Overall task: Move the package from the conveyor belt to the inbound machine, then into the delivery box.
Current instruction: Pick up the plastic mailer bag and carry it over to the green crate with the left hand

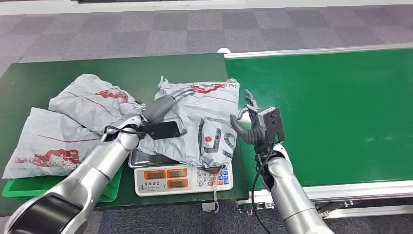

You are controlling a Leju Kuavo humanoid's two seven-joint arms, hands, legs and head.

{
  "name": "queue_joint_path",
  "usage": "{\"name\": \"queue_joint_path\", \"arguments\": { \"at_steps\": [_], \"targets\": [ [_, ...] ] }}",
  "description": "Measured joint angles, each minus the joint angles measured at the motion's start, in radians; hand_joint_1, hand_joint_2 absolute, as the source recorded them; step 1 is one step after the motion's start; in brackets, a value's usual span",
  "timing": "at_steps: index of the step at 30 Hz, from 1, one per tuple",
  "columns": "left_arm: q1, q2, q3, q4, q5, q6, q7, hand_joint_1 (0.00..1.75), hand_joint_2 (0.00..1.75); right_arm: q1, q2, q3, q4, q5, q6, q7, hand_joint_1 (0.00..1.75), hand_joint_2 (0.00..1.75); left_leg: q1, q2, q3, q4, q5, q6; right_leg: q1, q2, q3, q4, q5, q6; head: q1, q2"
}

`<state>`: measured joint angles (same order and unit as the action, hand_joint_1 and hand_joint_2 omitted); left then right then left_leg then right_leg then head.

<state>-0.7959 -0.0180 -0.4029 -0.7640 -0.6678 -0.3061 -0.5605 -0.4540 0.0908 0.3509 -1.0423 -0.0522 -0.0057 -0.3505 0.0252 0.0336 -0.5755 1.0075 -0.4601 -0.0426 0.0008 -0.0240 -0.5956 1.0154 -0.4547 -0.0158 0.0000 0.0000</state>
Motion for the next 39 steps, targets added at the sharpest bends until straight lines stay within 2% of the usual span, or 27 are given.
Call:
{"name": "queue_joint_path", "arguments": {
  "at_steps": [3, 6, 7, 9, 15, 21, 25, 29, 33, 36, 39],
  "targets": [
    [-0.102, -0.017, -0.072, 0.126, -0.015, -0.235, -0.022, 0.00, 1.75, 0.016, 0.000, -0.009, -0.006, 0.004, 0.025, 0.006, 0.00, 1.75, 0.000, 0.001, -0.001, 0.000, 0.000, 0.000, 0.000, 0.000, 0.000, 0.000, 0.001, 0.000, 0.000, 0.000],
    [-0.177, -0.031, -0.133, 0.227, -0.007, -0.499, -0.005, 0.00, 1.75, 0.008, 0.001, -0.011, 0.000, -0.006, 0.049, 0.015, 0.00, 1.75, 0.000, 0.002, -0.001, 0.000, 0.000, 0.000, -0.001, 0.001, 0.000, 0.000, 0.002, 0.000, 0.000, 0.000],
    [-0.191, -0.035, -0.154, 0.251, -0.005, -0.552, 0.001, 0.00, 1.75, 0.003, 0.002, -0.011, 0.003, -0.013, 0.057, 0.018, 0.00, 1.75, 0.000, 0.001, -0.001, 0.000, 0.000, 0.000, -0.002, 0.001, 0.000, 0.000, 0.002, 0.000, 0.000, 0.000],
    [-0.207, -0.042, -0.193, 0.289, -0.007, -0.593, 0.009, 0.00, 1.75, -0.004, 0.005, -0.011, 0.009, -0.027, 0.072, 0.022, 0.00, 1.75, 0.000, 0.001, -0.001, 0.000, 0.001, 0.000, -0.002, 0.001, 0.000, 0.000, 0.001, 0.000, 0.000, 0.000],
    [-0.222, -0.064, -0.274, 0.356, -0.013, -0.557, 0.037, 0.00, 1.75, -0.007, 0.011, -0.011, 0.013, -0.041, 0.089, 0.026, 0.00, 1.75, 0.000, 0.000, -0.001, 0.000, 0.001, 0.000, -0.002, 0.000, 0.000, 0.001, 0.001, 0.000, 0.000, 0.000],
    [-0.215, -0.076, -0.312, 0.382, -0.025, -0.425, 0.035, 0.01, 1.75, 0.001, 0.011, -0.011, 0.013, -0.046, 0.108, 0.020, 0.00, 1.75, 0.000, -0.001, -0.001, 0.000, 0.002, 0.001, -0.002, -0.001, 0.001, 0.001, 0.001, 0.000, 0.000, 0.000],
    [-0.207, -0.076, -0.334, 0.394, -0.028, -0.384, 0.002, 1.75, 1.75, 0.011, 0.010, -0.011, 0.013, -0.051, 0.119, 0.006, 0.00, 1.75, 0.000, -0.002, 0.000, 0.000, 0.002, 0.001, -0.002, -0.002, 0.002, 0.001, 0.002, 0.000, 0.000, 0.000],
    [-0.201, -0.074, -0.350, 0.397, -0.028, -0.314, -0.029, 1.75, 1.75, 0.021, 0.010, -0.011, 0.013, -0.058, 0.124, -0.003, 0.00, 1.75, 0.000, -0.003, 0.000, 0.000, 0.003, 0.001, -0.002, -0.003, 0.002, 0.001, 0.002, 0.000, 0.000, 0.000],
    [-0.198, -0.077, -0.361, 0.351, -0.028, -0.173, -0.053, 1.75, 1.75, 0.042, 0.003, -0.011, 0.005, -0.080, 0.127, -0.013, 0.00, 1.75, 0.000, -0.003, 0.000, 0.000, 0.004, 0.001, -0.002, -0.003, 0.002, 0.001, 0.002, 0.000, 0.000, 0.000],
    [-0.197, -0.064, -0.374, 0.242, 0.012, -0.154, -0.030, 1.75, 1.75, 0.069, -0.008, -0.011, -0.006, -0.092, 0.135, -0.021, 0.00, 1.75, 0.000, -0.004, -0.002, 0.000, 0.003, 0.001, -0.002, -0.004, 0.001, 0.001, 0.002, 0.000, 0.000, 0.000],
    [-0.191, -0.023, -0.390, 0.075, 0.070, -0.171, 0.002, 1.75, 1.75, 0.095, -0.019, -0.015, -0.018, -0.096, 0.143, -0.029, 0.00, 1.75, -0.001, -0.002, -0.003, 0.000, 0.003, 0.001, -0.002, -0.003, -0.001, 0.001, 0.002, 0.000, 0.000, 0.000]
  ]
}}
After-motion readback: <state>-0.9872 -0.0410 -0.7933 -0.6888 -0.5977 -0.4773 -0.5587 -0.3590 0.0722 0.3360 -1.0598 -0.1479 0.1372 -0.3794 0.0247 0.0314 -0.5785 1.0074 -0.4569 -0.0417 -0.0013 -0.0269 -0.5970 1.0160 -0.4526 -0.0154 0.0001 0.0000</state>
